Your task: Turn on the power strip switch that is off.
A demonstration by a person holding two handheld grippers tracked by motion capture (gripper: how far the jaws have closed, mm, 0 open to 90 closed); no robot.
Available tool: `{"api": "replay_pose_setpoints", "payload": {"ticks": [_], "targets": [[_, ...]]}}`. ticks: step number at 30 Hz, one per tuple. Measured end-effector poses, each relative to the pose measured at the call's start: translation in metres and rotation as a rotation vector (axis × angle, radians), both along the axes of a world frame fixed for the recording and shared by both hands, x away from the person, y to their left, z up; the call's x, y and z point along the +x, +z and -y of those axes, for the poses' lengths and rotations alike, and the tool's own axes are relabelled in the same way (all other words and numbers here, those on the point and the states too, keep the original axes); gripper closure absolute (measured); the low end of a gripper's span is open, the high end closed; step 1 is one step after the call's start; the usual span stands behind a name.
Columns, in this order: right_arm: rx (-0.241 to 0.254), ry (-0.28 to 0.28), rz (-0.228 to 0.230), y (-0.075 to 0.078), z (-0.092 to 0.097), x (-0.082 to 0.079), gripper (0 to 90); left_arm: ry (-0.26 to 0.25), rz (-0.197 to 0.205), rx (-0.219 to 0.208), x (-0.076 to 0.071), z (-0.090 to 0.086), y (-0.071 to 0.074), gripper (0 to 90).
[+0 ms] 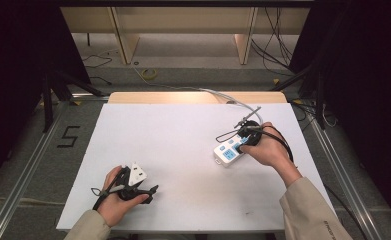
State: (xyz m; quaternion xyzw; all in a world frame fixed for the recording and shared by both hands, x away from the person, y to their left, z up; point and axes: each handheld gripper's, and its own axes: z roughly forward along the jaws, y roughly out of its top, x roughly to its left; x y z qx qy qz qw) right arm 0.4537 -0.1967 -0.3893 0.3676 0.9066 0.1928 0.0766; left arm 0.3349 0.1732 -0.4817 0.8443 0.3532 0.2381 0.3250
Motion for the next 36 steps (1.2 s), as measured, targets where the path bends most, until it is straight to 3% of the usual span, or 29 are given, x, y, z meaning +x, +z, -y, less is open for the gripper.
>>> {"api": "replay_pose_setpoints", "payload": {"ticks": [36], "targets": [[-0.020, 0.001, 0.002, 0.002, -0.017, 0.019, 90.0, -0.002, 0.001, -0.001, 0.000, 0.000, 0.000, 19.5]]}}
